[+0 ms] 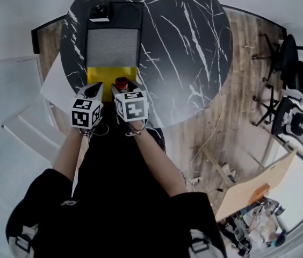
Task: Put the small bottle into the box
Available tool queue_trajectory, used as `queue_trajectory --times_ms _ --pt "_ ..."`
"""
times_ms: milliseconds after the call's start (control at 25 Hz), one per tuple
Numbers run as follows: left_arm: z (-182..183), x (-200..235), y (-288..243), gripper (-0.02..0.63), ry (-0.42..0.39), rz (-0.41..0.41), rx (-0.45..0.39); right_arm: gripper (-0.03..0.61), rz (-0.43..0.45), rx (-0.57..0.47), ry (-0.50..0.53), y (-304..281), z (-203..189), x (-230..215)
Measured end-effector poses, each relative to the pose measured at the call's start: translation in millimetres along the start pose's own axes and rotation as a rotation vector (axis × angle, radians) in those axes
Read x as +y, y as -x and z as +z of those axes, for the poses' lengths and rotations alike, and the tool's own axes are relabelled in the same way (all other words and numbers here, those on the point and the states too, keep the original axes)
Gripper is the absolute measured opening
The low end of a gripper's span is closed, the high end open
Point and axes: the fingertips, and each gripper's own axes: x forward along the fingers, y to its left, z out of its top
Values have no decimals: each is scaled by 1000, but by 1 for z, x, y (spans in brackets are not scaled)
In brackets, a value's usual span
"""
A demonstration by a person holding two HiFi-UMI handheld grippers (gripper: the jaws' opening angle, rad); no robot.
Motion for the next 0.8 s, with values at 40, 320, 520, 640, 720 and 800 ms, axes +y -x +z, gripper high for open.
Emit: queue_trajectory --times_ms 40,320,520,640,720,800 --pt "0 0 0 0 2 1 1 215 1 5 9 0 1 2" --pt "1 6 1 0 23 15 0 215 8 29 2 -4 1 7" --pt "0 6 2 0 29 10 1 215 -2 32 5 -6 4 8" --pt "-2 9 2 0 31 10 3 215 -19 33 14 -7 5 6" --pt "-3 10 3 0 32 10 6 215 -26 36 19 -7 6 5" --pt "-4 12 3 0 33 11 8 215 -26 42 21 -9 4 5"
